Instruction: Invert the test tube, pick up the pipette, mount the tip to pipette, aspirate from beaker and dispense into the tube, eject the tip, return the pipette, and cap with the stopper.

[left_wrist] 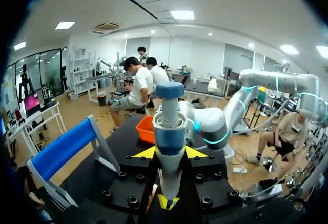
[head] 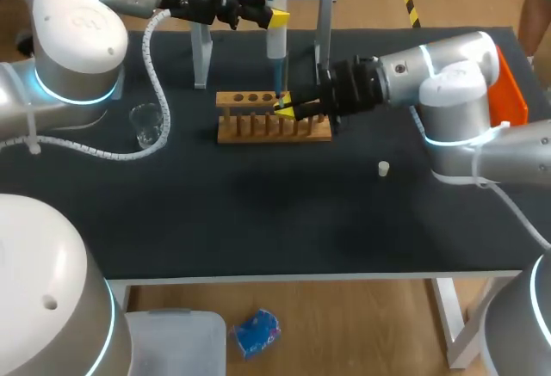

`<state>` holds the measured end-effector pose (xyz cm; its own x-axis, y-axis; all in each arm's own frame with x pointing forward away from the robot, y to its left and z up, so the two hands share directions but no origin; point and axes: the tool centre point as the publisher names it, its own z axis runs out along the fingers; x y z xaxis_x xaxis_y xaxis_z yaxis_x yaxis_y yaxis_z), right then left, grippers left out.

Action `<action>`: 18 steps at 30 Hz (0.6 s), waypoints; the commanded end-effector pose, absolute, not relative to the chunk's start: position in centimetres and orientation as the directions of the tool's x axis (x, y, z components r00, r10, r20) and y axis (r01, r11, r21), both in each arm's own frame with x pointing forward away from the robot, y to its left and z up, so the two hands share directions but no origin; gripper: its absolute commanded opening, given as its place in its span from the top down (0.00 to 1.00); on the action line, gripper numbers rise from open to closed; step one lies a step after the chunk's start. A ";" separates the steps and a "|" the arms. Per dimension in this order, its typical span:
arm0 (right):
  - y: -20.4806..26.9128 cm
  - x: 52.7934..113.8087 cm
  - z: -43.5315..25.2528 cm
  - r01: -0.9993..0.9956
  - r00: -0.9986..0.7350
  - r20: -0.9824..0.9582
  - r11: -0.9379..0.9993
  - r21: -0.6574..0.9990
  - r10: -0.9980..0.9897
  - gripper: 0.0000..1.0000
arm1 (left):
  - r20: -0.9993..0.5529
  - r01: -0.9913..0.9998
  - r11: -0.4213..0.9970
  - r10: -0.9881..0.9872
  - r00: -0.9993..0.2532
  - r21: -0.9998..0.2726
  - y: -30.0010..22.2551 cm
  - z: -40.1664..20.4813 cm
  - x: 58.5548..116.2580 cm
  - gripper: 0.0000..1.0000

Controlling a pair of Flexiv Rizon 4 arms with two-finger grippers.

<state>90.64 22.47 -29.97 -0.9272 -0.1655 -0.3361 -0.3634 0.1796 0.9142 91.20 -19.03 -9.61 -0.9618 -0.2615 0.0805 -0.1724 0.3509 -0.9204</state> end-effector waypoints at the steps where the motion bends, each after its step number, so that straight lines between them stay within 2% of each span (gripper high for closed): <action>1: 22.3 90.7 -29.8 -0.364 -0.927 -0.338 0.169 0.916 -0.160 1.00 | 0.080 -0.169 0.348 -0.258 -0.963 -0.922 -18.9 -9.6 91.2 1.00; 18: 22.5 90.6 -30.1 -0.350 -0.932 -0.325 0.163 0.922 -0.162 1.00 | 0.080 -0.169 0.348 -0.258 -0.963 -0.922 -18.9 -9.6 91.2 1.00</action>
<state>90.48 22.28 -29.92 -0.9319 -0.1618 -0.3246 -0.3497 0.1642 0.9224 91.20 -19.04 -9.61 -0.9618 -0.2615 0.0805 -0.1724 0.3508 -0.9204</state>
